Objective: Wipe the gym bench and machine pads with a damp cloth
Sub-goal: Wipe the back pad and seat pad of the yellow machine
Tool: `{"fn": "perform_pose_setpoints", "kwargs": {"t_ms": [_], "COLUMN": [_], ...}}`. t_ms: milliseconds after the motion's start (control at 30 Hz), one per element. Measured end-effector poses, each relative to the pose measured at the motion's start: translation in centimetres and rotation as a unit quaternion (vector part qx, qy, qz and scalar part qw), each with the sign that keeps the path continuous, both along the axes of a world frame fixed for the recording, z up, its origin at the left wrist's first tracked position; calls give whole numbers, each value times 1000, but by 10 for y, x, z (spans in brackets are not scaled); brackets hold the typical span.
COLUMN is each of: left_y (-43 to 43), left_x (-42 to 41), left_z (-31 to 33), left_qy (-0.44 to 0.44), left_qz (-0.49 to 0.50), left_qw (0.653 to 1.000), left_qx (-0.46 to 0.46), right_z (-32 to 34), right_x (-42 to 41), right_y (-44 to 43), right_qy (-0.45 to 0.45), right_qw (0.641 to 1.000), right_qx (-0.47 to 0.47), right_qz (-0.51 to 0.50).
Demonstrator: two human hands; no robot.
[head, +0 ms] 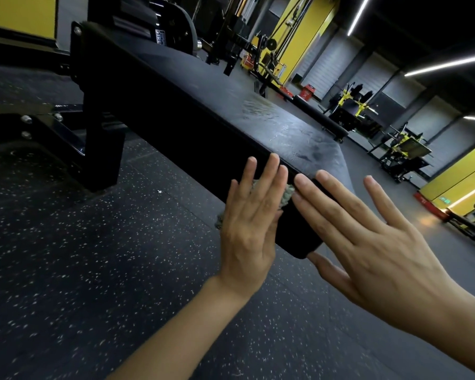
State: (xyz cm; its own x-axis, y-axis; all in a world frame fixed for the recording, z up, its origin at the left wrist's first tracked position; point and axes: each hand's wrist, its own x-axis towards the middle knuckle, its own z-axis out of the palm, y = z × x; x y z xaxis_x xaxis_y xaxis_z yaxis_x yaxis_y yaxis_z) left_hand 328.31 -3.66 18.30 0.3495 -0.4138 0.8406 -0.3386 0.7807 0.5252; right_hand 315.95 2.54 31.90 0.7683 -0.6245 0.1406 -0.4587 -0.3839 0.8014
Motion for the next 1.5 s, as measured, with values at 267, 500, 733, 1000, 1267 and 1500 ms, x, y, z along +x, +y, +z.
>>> {"fn": "perform_pose_setpoints", "kwargs": {"t_ms": [267,500,733,1000,1267,1500], "left_y": [-20,-10,17,4,-1,28], "left_x": [26,12,-23,-7,3,-34], "left_z": [13,20,8,10,27,7], "left_qy": [-1,45,4,-35,45,-13], "left_qz": [23,-10,-26,25,-2,-19], "left_qw": [1000,999,999,998,999,999], "left_qx": [-2,-10,-39,-42,-10,-24], "right_z": [4,0,-2,0,3,1], "right_x": [-13,-22,-28,-32,-35,-39], "right_y": [9,14,13,16,17,18], "right_qy": [2,-7,-11,-23,-26,-31], "right_qw": [1000,1000,1000,1000,1000,999], "right_qx": [10,6,6,12,14,14], "right_qz": [-20,-18,-4,-5,-1,0]}}
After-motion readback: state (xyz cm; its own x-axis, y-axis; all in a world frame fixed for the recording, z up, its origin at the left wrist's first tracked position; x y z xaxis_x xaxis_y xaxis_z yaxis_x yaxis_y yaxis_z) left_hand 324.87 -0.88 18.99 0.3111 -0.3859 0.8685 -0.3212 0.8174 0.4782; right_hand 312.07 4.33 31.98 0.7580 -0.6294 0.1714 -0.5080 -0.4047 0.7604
